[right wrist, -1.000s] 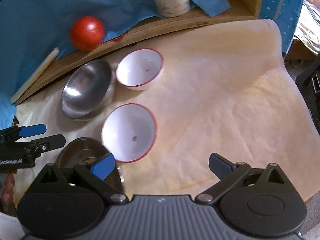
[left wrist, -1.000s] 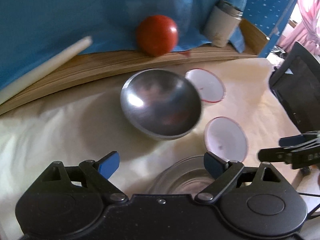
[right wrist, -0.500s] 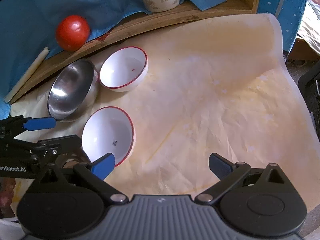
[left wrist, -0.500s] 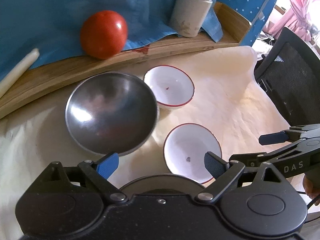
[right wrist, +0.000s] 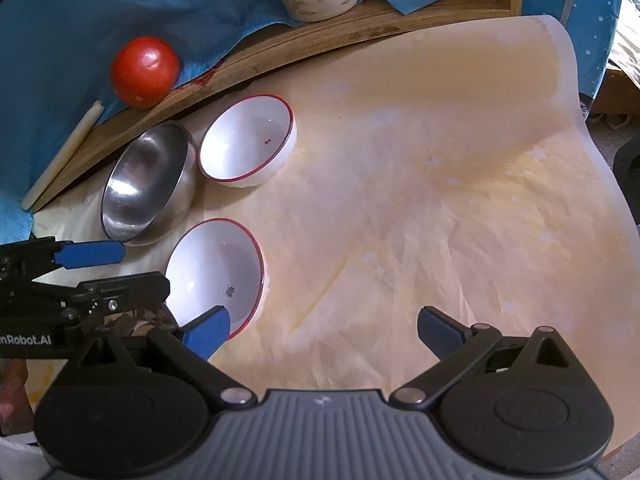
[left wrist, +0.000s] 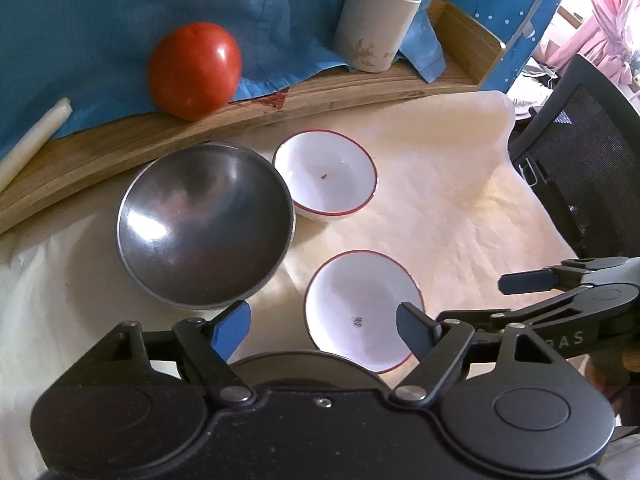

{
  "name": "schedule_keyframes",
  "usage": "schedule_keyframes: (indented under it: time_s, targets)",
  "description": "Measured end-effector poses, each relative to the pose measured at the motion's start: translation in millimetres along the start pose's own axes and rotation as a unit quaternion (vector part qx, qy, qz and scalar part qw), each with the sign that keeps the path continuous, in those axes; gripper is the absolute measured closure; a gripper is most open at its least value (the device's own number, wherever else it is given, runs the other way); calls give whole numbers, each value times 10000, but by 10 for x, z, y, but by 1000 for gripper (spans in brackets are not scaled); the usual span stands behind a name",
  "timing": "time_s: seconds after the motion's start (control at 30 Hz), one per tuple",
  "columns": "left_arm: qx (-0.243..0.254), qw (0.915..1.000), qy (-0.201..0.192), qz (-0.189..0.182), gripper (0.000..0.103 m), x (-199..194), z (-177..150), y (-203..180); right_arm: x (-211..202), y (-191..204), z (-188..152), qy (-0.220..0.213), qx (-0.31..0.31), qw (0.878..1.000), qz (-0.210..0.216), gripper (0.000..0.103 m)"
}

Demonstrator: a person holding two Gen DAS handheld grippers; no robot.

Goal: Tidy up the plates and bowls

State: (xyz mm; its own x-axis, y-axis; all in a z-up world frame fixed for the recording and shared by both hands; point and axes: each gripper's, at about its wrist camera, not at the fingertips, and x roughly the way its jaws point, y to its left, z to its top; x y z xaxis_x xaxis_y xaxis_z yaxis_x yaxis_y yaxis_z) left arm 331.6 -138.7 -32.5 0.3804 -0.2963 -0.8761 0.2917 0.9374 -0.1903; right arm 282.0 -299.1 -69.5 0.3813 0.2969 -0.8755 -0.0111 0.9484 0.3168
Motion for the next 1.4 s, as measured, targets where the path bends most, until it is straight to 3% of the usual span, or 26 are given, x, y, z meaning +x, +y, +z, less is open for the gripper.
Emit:
schedule_keyframes:
  time_s: [0.13,0.4,0.67,0.87,1.13,1.4]
  targets:
    - [-117,9999,63,-102,28,26,-8,3,14,0,15,14,-18,10000,64,2]
    - [-667,9973,279,-147,51,180,-17,158,68,42,27,85,-37,9998,193,9]
    - [-679,9967,435,-131,74,319,14,174,155,105,86,174,-80,9989,434,25]
    - [-659,9963,536,-93,79,383,8,194,221,183,106,243,-120,9983,525,45]
    - [-640,9961,597,-118,87,448,4,216,259,241,110,296,-89,9984,477,54]
    - [-512,9966,621,-176,94,465,1,189,237,282,99,251,-25,9978,617,78]
